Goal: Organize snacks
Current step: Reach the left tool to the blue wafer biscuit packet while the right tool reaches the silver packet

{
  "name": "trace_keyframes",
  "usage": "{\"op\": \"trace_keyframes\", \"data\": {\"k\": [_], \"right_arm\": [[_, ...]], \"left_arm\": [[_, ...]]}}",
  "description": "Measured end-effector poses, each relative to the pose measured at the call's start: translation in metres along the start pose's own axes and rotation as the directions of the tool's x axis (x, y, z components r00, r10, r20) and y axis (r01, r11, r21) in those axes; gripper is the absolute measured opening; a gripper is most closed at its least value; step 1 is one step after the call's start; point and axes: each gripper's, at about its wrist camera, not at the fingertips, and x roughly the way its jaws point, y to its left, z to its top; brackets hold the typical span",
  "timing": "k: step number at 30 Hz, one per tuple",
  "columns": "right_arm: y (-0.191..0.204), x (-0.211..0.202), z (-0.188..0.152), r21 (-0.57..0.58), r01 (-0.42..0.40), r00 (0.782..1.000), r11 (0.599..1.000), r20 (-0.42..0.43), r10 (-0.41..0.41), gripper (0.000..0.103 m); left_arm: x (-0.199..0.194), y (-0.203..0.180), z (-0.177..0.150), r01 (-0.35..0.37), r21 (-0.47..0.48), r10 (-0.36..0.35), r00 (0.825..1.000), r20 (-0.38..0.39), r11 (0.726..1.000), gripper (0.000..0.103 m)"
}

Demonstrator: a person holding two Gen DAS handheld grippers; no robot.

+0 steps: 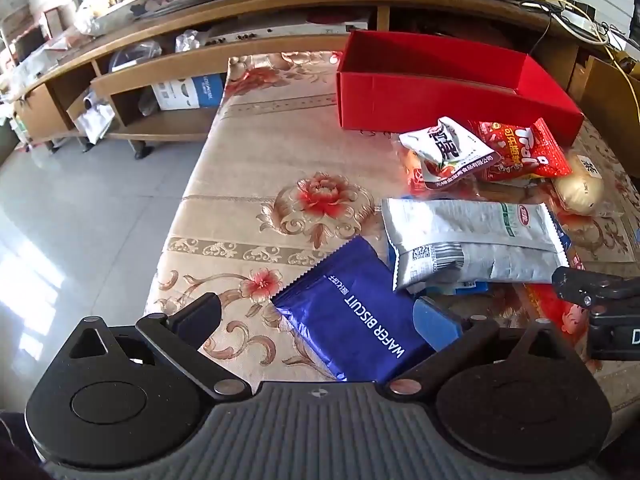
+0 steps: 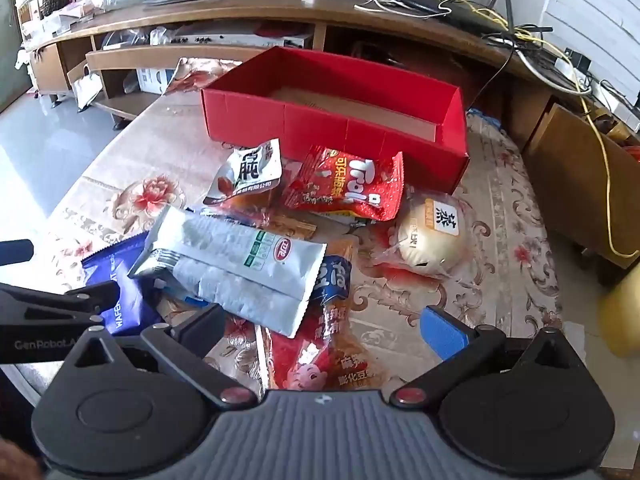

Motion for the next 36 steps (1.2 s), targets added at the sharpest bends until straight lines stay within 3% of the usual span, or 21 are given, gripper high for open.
{"op": "trace_keyframes", "data": {"k": [7,14,22,26,29,33,36], "right_arm": [[0.005,0.006,0.004,-0.067,-0.023,0.999,0.997,-0.025,0.021,0.103],[0.023,0.017,0.02,-0.237,-0.075,0.997,0.969,-0.034,0.069,0.103],[0.049,0.043,0.042,-0.514,-0.197,0.98,0.835,-0.097,0.172,0.103],[0.061,0.065,0.053,-0.572,-0.301,0.954,0.763,-0.191,0.233,0.102],[0.067,0.081,0.059,-0.575,-0.361,0.932,0.734,-0.247,0.265,0.102],[0.064,0.102,0.061,-0.481,-0.455,0.886,0.75,-0.332,0.325,0.103],[0.058,0.101,0.056,-0.465,-0.425,0.9,0.777,-0.312,0.306,0.093]], "left_arm": [[0.007,0.002,0.0,0.006,-0.024,-0.007,0.999,-0.034,1.0,0.103],[0.01,0.006,0.002,0.007,-0.042,-0.009,0.999,-0.046,0.999,0.103],[0.018,0.018,0.001,-0.007,-0.076,0.001,0.997,-0.081,0.997,0.102],[0.026,0.024,0.002,-0.026,-0.09,0.015,0.994,-0.111,0.996,0.101],[0.03,0.029,0.002,-0.036,-0.104,0.022,0.991,-0.133,0.994,0.101],[0.03,0.031,0.003,-0.036,-0.112,0.021,0.99,-0.137,0.993,0.102],[0.031,0.031,0.004,-0.019,-0.121,0.002,0.99,-0.141,0.992,0.103]]}}
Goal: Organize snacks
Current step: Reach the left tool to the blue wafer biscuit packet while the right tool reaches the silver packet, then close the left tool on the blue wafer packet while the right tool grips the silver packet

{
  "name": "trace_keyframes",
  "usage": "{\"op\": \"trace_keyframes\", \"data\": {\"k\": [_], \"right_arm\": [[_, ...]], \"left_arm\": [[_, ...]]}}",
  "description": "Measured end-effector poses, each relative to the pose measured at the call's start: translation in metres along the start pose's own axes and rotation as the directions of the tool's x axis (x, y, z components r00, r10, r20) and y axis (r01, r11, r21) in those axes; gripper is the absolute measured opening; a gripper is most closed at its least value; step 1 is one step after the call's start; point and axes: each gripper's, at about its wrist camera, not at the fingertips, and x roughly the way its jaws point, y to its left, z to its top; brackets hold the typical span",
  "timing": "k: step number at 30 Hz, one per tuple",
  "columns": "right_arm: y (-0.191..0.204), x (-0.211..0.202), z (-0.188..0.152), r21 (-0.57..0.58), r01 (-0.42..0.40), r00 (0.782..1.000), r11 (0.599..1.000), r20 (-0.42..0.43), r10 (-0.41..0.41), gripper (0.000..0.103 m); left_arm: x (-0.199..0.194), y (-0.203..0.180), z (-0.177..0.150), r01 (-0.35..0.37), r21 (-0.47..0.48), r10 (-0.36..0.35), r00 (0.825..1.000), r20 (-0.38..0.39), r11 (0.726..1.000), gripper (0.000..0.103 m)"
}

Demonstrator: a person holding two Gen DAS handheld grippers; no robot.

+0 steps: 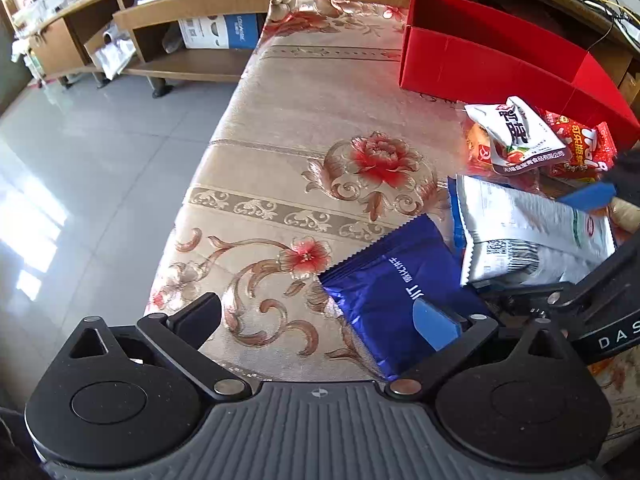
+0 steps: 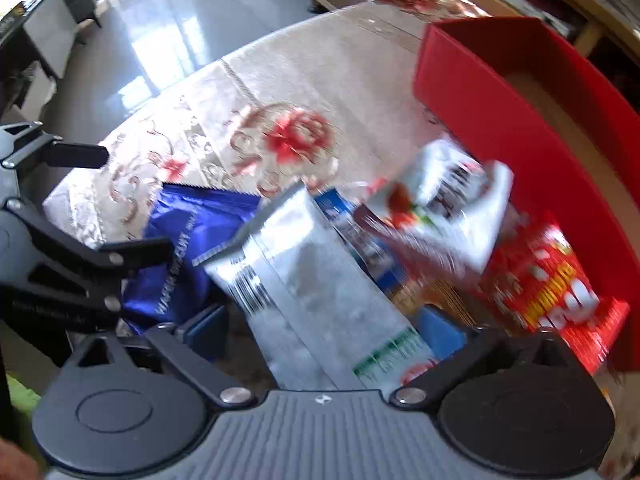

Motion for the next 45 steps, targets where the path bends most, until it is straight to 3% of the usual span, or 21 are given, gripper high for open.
{"op": "trace_keyframes", "data": {"k": [5,7,10,14,17,23,25,28,30,32,37,45], "right_arm": [[-0.009,-0.014,-0.017,0.149,0.008,1.0,0.989,0.014,-0.01,0.065],[-0.012,-0.024,-0.018,0.211,0.006,1.0,0.977,0.022,-0.011,0.059],[-0.013,-0.036,-0.033,0.283,0.025,0.998,0.959,0.048,-0.04,0.057],[0.0,-0.035,-0.041,0.257,0.075,0.995,0.964,0.037,-0.087,0.057],[0.004,-0.028,-0.033,0.221,0.133,0.989,0.966,0.034,-0.144,0.057],[0.002,-0.012,-0.021,0.215,0.129,0.988,0.968,0.053,-0.144,0.069],[-0.004,-0.012,-0.023,0.232,0.103,0.991,0.967,0.064,-0.12,0.077],[-0.025,-0.002,-0.026,0.349,-0.006,0.999,0.937,0.053,-0.013,0.094],[-0.028,-0.003,-0.026,0.364,-0.026,0.997,0.931,0.071,0.001,0.09],[-0.024,-0.006,-0.026,0.336,0.02,0.998,0.942,0.054,-0.041,0.069],[-0.017,-0.02,-0.039,0.319,0.012,0.997,0.948,0.066,-0.035,0.051],[-0.029,-0.048,-0.046,0.338,0.032,0.989,0.941,0.122,-0.078,0.048]], "left_arm": [[-0.001,-0.006,0.001,0.004,0.016,-0.004,1.0,0.006,1.0,0.103],[-0.001,-0.007,0.001,0.006,0.018,-0.006,1.0,0.009,1.0,0.103],[-0.001,-0.008,0.0,0.003,0.021,-0.004,1.0,0.012,1.0,0.103],[0.0,-0.011,0.003,-0.01,0.017,0.009,1.0,0.018,1.0,0.103],[-0.001,-0.015,0.004,-0.026,0.024,0.025,0.999,0.025,0.999,0.103],[0.002,-0.018,0.009,-0.072,-0.011,0.073,0.997,0.018,0.997,0.103],[0.003,-0.019,0.01,-0.083,-0.027,0.083,0.996,0.015,0.996,0.103],[0.004,-0.018,0.012,-0.096,-0.06,0.097,0.995,0.009,0.994,0.103],[0.004,-0.018,0.012,-0.092,-0.063,0.092,0.996,0.003,0.994,0.103],[0.003,-0.02,0.012,-0.1,-0.056,0.1,0.995,0.004,0.993,0.103],[0.003,-0.024,0.015,-0.111,-0.099,0.109,0.994,-0.024,0.989,0.103],[0.006,-0.046,0.02,-0.135,-0.073,0.133,0.99,-0.037,0.988,0.103]]}}
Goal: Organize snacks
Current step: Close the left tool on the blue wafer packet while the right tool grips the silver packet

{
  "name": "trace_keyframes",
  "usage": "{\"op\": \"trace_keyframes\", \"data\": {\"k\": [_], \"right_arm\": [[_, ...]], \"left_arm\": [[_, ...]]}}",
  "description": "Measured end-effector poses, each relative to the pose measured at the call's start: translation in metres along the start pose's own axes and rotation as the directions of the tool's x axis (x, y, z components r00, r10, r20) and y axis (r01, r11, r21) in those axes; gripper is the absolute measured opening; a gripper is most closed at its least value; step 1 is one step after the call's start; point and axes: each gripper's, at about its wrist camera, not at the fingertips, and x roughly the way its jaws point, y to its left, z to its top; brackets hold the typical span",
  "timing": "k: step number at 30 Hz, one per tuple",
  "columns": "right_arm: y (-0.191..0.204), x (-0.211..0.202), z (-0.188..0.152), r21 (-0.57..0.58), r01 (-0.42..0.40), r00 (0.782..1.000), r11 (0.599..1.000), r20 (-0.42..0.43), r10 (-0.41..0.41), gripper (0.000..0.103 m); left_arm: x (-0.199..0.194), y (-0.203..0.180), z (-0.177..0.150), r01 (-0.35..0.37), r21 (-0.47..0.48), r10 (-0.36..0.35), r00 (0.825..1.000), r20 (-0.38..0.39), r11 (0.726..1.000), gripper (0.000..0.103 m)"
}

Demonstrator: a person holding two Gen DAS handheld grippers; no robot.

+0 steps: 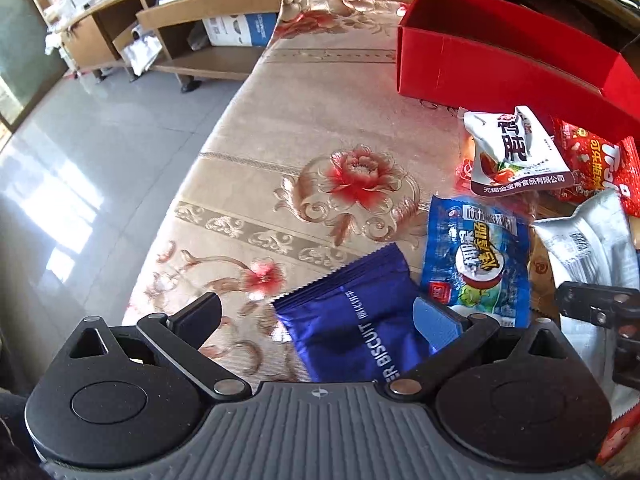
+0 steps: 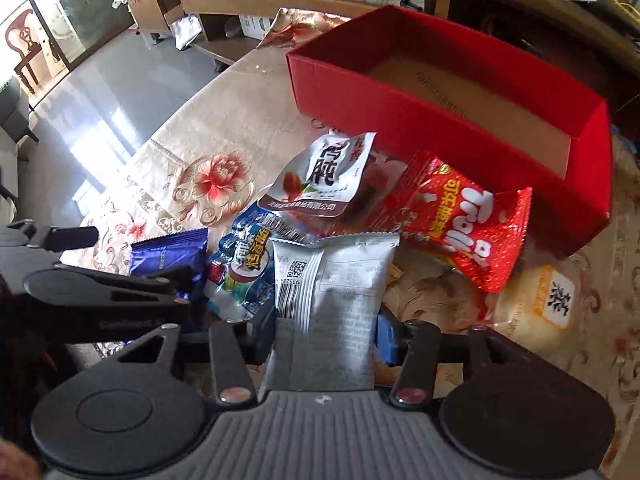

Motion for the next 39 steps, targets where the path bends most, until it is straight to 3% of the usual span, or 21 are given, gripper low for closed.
{"op": "trace_keyframes", "data": {"k": [5,13,17,20,21,24,25,26,33,39], "right_arm": [[-0.006,-0.016,-0.003,0.028,-0.025,0.999,0.999,0.028,0.024,0.048],[-0.007,-0.023,-0.003,0.027,-0.043,0.997,0.999,0.065,0.041,0.048],[-0.01,-0.013,-0.005,0.038,-0.056,0.998,0.998,0.032,0.055,0.048],[-0.018,-0.009,-0.003,0.086,-0.072,0.997,0.994,0.006,0.072,0.048],[-0.021,-0.009,-0.002,0.109,-0.074,0.997,0.991,0.008,0.074,0.048],[-0.026,-0.012,-0.001,0.153,-0.117,0.993,0.981,0.007,0.118,0.051],[-0.027,-0.013,-0.002,0.167,-0.128,0.992,0.978,0.006,0.129,0.051],[-0.027,-0.013,-0.004,0.173,-0.133,0.991,0.976,0.002,0.134,0.052],[-0.024,-0.007,-0.01,0.231,-0.116,0.992,0.966,-0.025,0.125,0.057],[-0.006,0.013,-0.006,0.249,-0.045,0.994,0.968,-0.083,0.067,0.061]], "left_arm": [[-0.004,0.002,0.0,0.018,-0.067,-0.02,0.999,-0.031,0.998,0.094],[-0.013,-0.026,-0.011,-0.027,0.017,0.028,0.999,-0.04,0.999,0.103],[-0.001,-0.016,-0.019,-0.029,-0.057,0.022,0.993,-0.113,0.998,0.103],[0.003,0.0,-0.019,0.015,-0.171,-0.041,0.988,-0.149,0.985,0.102],[0.003,0.002,-0.02,0.023,-0.176,-0.049,0.988,-0.144,0.984,0.1],[-0.004,0.003,-0.021,0.038,-0.144,-0.055,0.992,-0.116,0.989,0.084],[-0.008,0.003,-0.02,0.053,-0.129,-0.067,0.992,-0.103,0.99,0.074],[-0.01,0.002,-0.019,0.061,-0.109,-0.072,0.993,-0.098,0.992,0.072],[-0.009,0.012,-0.02,0.097,-0.021,-0.098,0.995,-0.027,0.995,0.07],[-0.005,0.02,-0.02,0.137,0.011,-0.137,0.99,0.025,0.991,0.072]]}}
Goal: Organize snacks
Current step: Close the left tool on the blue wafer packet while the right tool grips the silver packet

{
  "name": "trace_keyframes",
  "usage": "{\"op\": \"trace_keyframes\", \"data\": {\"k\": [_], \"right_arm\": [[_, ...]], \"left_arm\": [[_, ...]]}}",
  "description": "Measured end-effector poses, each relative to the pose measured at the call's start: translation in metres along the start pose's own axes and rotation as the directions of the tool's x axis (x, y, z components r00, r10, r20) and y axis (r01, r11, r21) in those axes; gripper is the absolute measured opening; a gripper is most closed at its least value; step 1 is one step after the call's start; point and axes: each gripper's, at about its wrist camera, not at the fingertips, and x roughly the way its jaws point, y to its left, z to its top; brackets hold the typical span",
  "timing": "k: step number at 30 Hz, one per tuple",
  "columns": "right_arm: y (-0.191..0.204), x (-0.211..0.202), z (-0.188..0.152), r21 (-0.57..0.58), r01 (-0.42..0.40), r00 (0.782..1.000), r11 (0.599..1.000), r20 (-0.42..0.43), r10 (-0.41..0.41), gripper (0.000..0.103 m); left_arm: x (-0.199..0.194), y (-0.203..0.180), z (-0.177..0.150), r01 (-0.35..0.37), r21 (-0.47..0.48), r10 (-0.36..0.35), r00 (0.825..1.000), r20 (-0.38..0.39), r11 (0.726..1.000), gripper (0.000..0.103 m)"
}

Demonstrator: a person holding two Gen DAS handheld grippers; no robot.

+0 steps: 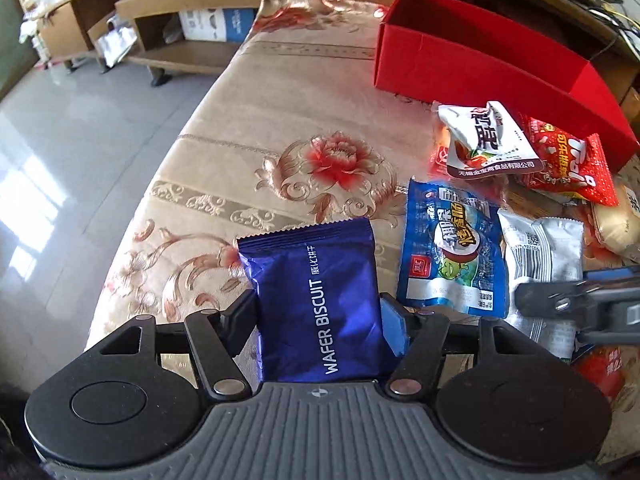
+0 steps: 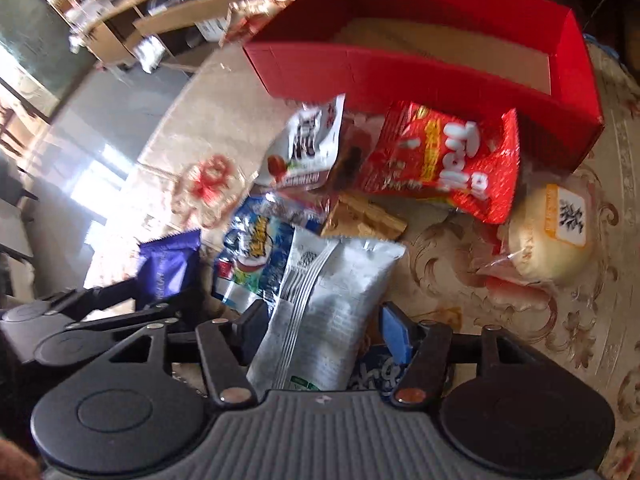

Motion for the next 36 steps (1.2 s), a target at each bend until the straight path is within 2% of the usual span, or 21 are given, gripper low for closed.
{"op": "trace_keyframes", "data": {"k": [3,7,14,16,17,20,21,22,24,25,26,27,28,30,32,36], "right_arm": [[0.014,0.01,-0.003,-0.013,0.049,0.999,0.999,0.005,-0.048,0.061],[0.028,0.019,-0.008,-0.011,0.131,0.991,0.991,0.032,-0.13,0.062],[0.022,0.024,-0.002,0.021,0.152,0.988,0.988,0.027,-0.152,0.074],[0.02,0.025,-0.002,0.027,0.146,0.989,0.989,0.034,-0.147,0.078],[0.019,0.025,-0.003,0.043,0.135,0.989,0.99,0.048,-0.137,0.084],[0.006,0.025,-0.004,0.116,0.048,0.993,0.992,0.104,-0.06,0.103],[0.005,0.026,-0.003,0.116,0.027,0.995,0.993,0.095,-0.038,0.103],[0.005,0.025,-0.002,0.099,0.036,0.996,0.994,0.082,-0.044,0.099],[0.004,0.021,-0.005,0.099,0.048,0.995,0.994,0.078,-0.056,0.086],[0.007,0.018,-0.008,0.076,0.085,0.993,0.993,0.079,-0.091,0.07],[0.01,0.016,-0.011,0.056,0.125,0.988,0.991,0.084,-0.13,0.065],[0.01,0.013,-0.016,0.054,0.135,0.987,0.989,0.086,-0.139,0.062],[0.009,0.011,-0.019,0.055,0.138,0.986,0.989,0.088,-0.143,0.055],[0.011,0.008,-0.025,0.043,0.164,0.981,0.986,0.095,-0.167,0.051],[0.011,0.007,-0.028,0.034,0.169,0.98,0.985,0.099,-0.171,0.047],[0.013,-0.003,-0.029,0.022,0.165,0.978,0.986,0.122,-0.166,0.044]], "left_arm": [[0.002,0.001,0.0,0.011,0.024,-0.012,1.0,0.025,1.0,0.076],[0.006,0.005,0.003,0.008,0.036,-0.009,0.999,0.031,0.999,0.088],[0.011,0.01,0.005,0.002,0.028,-0.003,0.999,0.044,1.0,0.098],[0.014,0.014,0.005,-0.007,0.003,0.007,0.999,0.038,1.0,0.103],[0.014,0.016,0.005,-0.005,-0.012,0.005,0.999,0.043,1.0,0.103],[0.014,0.012,0.005,-0.022,-0.005,0.023,0.999,0.046,1.0,0.103],[0.014,0.011,0.005,-0.024,0.002,0.024,0.998,0.049,1.0,0.103],[0.014,0.011,0.005,-0.021,0.008,0.02,0.999,0.05,1.0,0.103],[0.013,0.013,0.006,-0.01,0.01,0.01,0.999,0.04,1.0,0.103],[0.013,0.013,0.006,-0.007,0.017,0.006,0.999,0.04,1.0,0.103],[0.013,0.013,0.005,-0.005,0.021,0.004,0.999,0.044,1.0,0.103],[0.013,0.013,0.004,-0.004,0.025,0.003,0.999,0.046,1.0,0.102],[0.012,0.013,0.003,-0.002,0.028,0.0,0.999,0.049,1.0,0.101],[0.01,0.011,0.003,0.001,0.036,-0.003,0.999,0.053,0.999,0.097],[0.007,0.008,0.002,0.012,0.054,-0.016,0.998,0.062,0.998,0.087],[0.004,0.005,0.001,0.028,0.076,-0.033,0.997,0.07,0.997,0.081]]}}
